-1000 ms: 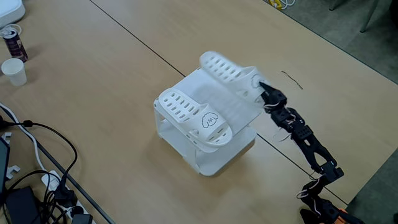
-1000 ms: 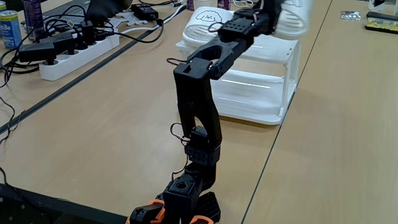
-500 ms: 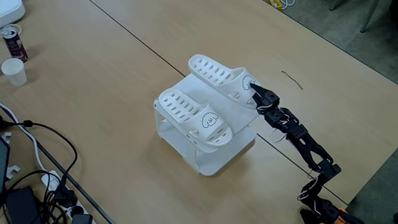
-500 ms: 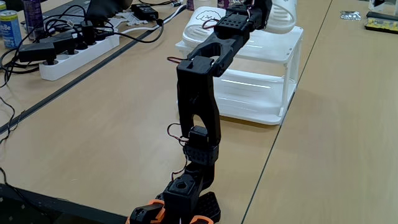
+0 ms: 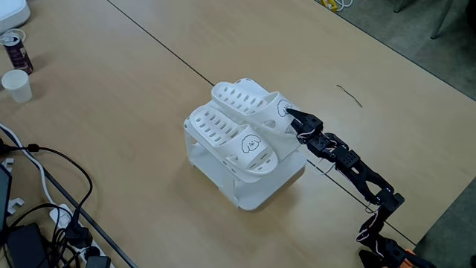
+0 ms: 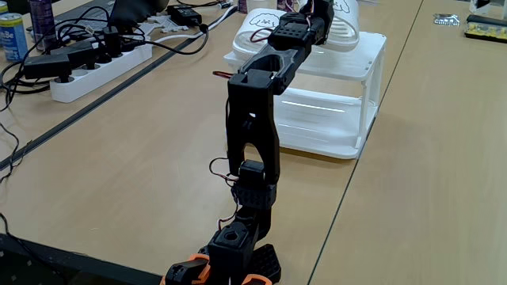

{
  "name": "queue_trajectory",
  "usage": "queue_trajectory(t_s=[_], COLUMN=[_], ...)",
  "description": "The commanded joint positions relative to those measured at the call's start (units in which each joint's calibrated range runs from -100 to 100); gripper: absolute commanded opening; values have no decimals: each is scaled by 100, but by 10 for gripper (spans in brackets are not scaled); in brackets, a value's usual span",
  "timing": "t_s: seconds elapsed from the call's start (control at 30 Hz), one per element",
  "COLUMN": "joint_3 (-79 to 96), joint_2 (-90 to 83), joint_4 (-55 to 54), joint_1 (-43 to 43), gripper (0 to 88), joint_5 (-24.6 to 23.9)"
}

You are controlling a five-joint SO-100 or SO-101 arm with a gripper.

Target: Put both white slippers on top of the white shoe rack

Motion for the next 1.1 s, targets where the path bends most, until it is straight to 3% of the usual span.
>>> queue_trajectory(t_s=[0.0, 1.07], joint_3=[-588, -895], joint_2=[-45, 569], joint_4=[-38, -81], joint_1=[14, 269], gripper=[7, 7], joint_5=[42, 42])
